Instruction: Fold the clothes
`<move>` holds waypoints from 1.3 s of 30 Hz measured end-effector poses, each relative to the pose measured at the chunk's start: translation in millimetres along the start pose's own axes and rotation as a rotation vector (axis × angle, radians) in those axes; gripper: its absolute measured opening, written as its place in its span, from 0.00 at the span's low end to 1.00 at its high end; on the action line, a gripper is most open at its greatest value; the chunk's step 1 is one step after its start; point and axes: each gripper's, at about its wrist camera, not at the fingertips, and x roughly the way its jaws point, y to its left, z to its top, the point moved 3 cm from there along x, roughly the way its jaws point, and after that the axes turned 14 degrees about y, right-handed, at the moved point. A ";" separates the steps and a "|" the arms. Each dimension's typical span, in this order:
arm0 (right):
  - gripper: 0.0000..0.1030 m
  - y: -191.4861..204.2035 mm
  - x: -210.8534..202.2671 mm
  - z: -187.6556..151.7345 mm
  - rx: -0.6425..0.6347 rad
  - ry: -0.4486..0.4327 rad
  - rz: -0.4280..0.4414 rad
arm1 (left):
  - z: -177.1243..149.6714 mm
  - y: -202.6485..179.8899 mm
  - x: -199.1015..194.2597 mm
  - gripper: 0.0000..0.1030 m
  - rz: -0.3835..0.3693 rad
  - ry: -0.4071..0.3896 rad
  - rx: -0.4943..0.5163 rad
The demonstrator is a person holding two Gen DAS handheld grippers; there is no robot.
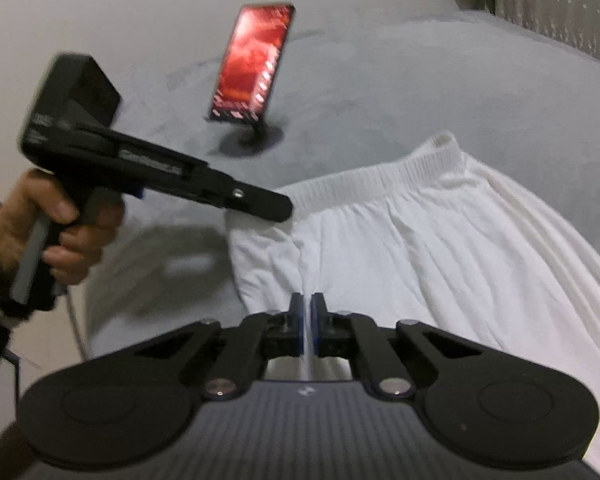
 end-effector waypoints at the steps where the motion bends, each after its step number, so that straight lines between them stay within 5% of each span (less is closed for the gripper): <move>1: 0.04 3.6 -4.6 -0.3 -0.011 -0.005 0.010 | -1.1 -0.9 -2.5 0.02 -0.004 -0.001 0.000; 8: 0.05 25.0 2.7 -7.0 -0.095 0.059 0.068 | -24.6 1.6 -4.9 0.02 0.057 0.072 0.024; 13: 0.19 12.2 4.4 -3.0 -0.076 0.117 0.090 | -44.5 -8.3 2.7 0.02 0.155 0.089 0.120; 19: 0.32 -18.6 -8.2 71.8 -0.176 0.041 -0.111 | -55.9 -28.4 -0.5 0.02 0.250 0.041 0.227; 23: 0.39 -25.3 19.8 120.4 -0.279 0.126 -0.141 | -62.7 -39.6 -1.9 0.02 0.309 0.027 0.279; 27: 0.33 -23.9 44.7 139.6 -0.146 0.265 -0.069 | -68.7 -52.4 4.0 0.02 0.332 0.026 0.333; 34: 0.35 -32.6 79.7 140.8 0.112 0.373 -0.271 | -69.6 -52.7 14.3 0.02 0.315 0.045 0.344; 37: 0.32 -38.0 88.1 139.1 0.181 0.357 -0.293 | -69.5 -51.9 13.2 0.02 0.304 0.046 0.336; 39: 0.13 -44.9 88.3 143.1 0.242 0.310 -0.315 | -67.5 -48.1 12.5 0.02 0.293 0.048 0.320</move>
